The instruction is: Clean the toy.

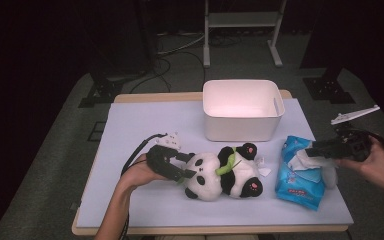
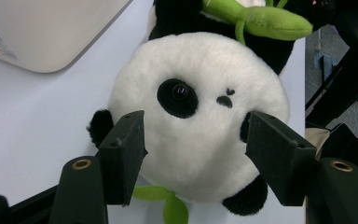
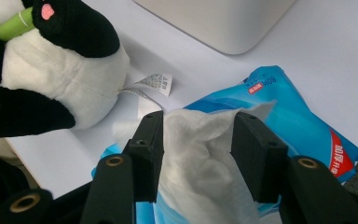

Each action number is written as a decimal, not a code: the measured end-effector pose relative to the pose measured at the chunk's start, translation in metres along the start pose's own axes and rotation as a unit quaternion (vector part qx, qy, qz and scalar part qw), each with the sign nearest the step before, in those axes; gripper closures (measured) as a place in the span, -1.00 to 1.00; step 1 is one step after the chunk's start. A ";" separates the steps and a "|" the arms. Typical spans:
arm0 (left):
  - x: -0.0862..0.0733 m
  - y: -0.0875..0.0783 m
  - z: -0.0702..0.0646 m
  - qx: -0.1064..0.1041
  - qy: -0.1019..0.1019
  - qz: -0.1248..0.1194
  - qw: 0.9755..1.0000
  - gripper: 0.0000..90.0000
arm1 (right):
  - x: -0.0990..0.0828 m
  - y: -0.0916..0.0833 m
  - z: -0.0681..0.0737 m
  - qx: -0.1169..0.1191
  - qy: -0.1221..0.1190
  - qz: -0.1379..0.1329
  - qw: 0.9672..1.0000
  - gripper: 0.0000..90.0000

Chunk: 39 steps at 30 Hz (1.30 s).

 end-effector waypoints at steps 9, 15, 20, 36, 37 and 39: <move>-0.002 -0.004 0.003 0.006 -0.003 -0.004 1.000 -0.26 | 0.014 -0.003 0.004 0.000 -0.013 -0.002 1.000 0.17; -0.003 -0.010 0.008 0.015 -0.007 -0.010 1.000 -0.30 | 0.023 -0.008 0.005 0.001 -0.020 -0.004 1.000 0.17; -0.006 -0.015 0.013 0.026 -0.017 -0.016 0.999 -0.37 | 0.037 -0.008 0.009 0.010 -0.031 -0.014 0.999 0.15; -0.030 -0.033 0.035 0.065 -0.069 -0.027 0.995 -0.64 | 0.088 0.010 0.023 0.057 -0.065 -0.017 0.996 0.08; -0.031 -0.034 0.037 0.068 -0.069 -0.026 0.995 -0.64 | 0.091 0.011 0.023 0.058 -0.068 -0.016 0.996 0.08; -0.034 -0.037 0.040 0.074 -0.071 -0.027 0.994 -0.69 | 0.098 0.013 0.024 0.062 -0.070 -0.016 0.995 0.07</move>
Point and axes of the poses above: each handheld gripper's, and its own axes: y roughly forward along the jaws, x roughly out of its top, z roughly to its left, the point moved 8 cm from there along y, roughly forward along the jaws, and after that the axes turned 8 degrees about -y, right-handed, at the moved point
